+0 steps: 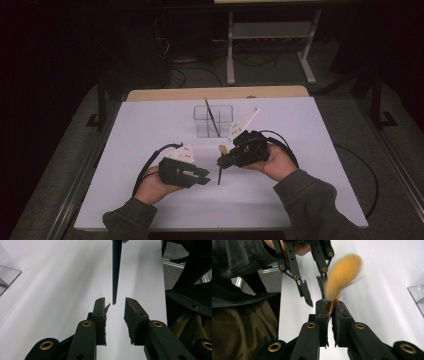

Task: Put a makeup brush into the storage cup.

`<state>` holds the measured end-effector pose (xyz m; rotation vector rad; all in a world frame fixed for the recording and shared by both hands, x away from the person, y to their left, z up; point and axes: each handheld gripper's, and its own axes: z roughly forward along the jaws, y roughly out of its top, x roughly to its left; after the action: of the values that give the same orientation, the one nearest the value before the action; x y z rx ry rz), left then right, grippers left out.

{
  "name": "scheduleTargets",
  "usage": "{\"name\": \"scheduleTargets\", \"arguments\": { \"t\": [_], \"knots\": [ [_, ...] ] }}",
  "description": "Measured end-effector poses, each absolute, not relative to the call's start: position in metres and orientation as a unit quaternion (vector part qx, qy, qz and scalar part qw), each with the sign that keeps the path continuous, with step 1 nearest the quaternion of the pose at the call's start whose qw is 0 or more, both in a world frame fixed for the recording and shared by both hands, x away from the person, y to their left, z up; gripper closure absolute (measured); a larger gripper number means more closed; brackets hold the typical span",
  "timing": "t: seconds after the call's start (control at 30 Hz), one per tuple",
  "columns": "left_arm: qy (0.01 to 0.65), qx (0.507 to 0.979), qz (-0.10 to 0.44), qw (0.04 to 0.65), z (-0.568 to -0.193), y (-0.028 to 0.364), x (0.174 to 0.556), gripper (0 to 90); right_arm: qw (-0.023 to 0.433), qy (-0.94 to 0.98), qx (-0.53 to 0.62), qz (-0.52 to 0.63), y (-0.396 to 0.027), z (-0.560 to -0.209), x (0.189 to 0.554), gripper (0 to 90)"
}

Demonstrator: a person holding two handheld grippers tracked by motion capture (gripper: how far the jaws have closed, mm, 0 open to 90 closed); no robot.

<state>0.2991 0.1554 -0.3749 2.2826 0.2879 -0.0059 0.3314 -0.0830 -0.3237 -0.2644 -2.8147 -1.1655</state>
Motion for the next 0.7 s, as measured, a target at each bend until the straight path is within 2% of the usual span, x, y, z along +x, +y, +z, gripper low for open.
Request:
{"name": "scheduleTargets", "arguments": {
  "t": [0.7],
  "knots": [
    [0.138,0.906,0.012,0.399,-0.386,0.173,0.297,63.8,0.033,-0.926,-0.11,-0.359,-0.098,-0.326,0.34,82.6]
  ]
}}
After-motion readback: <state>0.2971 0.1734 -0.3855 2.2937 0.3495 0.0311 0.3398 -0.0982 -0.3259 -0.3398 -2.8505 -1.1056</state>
